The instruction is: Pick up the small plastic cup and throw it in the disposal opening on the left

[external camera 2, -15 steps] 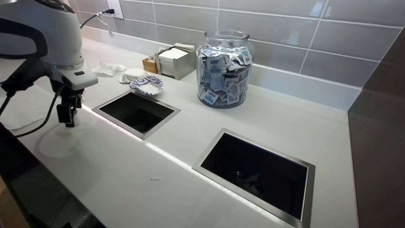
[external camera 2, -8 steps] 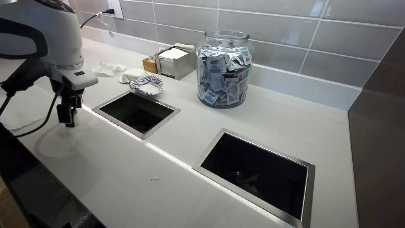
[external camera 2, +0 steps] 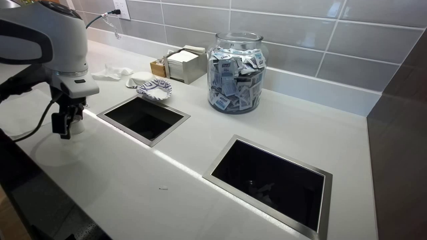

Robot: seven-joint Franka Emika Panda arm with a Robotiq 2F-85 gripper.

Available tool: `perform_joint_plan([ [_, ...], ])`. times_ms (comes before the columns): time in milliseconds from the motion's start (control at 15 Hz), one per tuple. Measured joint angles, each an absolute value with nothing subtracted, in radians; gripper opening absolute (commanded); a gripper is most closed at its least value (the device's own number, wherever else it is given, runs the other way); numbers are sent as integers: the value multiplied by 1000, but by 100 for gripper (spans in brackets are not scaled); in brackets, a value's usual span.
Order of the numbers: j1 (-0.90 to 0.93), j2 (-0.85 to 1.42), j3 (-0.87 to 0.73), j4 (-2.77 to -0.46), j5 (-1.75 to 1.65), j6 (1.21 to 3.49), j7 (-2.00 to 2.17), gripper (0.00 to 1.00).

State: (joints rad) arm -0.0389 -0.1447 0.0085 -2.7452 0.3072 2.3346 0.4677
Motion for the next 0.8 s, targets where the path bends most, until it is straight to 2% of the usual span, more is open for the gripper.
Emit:
perform_joint_plan([
  [67, -39, -142, 8, -2744, 302, 2332, 484, 98],
  [133, -39, -140, 8, -2743, 299, 2332, 495, 77],
  [267, -39, -138, 8, -2739, 295, 2332, 509, 72],
  [600, -39, -137, 8, -2731, 294, 2332, 529, 32],
  [800, -39, -136, 8, -2728, 295, 2332, 530, 15],
])
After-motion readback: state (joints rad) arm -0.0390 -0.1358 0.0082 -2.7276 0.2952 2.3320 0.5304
